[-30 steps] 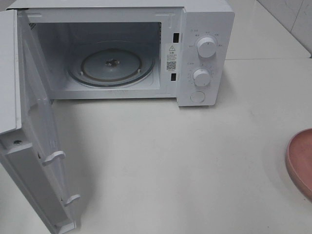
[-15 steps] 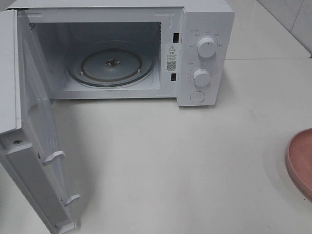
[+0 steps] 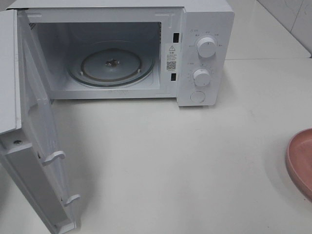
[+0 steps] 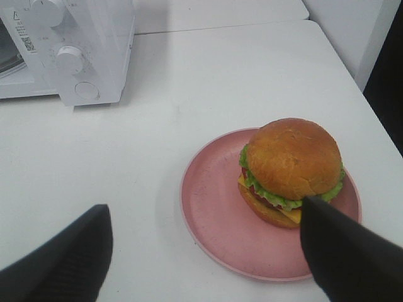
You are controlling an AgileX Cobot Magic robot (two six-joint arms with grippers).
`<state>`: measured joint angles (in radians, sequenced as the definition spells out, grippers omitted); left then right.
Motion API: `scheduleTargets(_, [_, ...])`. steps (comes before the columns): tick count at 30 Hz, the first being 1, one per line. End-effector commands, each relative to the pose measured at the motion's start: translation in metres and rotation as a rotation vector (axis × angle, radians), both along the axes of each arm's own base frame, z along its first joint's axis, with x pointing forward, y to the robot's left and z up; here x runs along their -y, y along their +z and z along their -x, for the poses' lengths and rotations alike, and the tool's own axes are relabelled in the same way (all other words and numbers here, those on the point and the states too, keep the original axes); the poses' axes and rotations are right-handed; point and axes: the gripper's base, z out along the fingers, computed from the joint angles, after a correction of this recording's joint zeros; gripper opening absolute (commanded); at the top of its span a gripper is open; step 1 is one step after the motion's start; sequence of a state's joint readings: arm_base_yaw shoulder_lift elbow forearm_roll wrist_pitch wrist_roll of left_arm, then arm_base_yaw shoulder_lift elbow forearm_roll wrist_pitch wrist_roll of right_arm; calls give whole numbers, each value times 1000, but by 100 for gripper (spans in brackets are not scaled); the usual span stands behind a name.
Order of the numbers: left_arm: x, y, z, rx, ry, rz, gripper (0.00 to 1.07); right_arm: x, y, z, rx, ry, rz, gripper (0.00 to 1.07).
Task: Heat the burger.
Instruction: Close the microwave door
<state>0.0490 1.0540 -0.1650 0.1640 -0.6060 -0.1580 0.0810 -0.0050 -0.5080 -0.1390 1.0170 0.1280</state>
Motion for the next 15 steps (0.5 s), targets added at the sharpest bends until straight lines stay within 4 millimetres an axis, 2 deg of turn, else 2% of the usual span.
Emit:
scheduleTargets(1, [9, -8, -9, 21, -102, 5, 0, 0, -1, 3, 31, 2, 11, 76])
scheduleTargets(15, [25, -32, -24, 10, -292, 41, 0, 0, -1, 3, 31, 2, 11, 76])
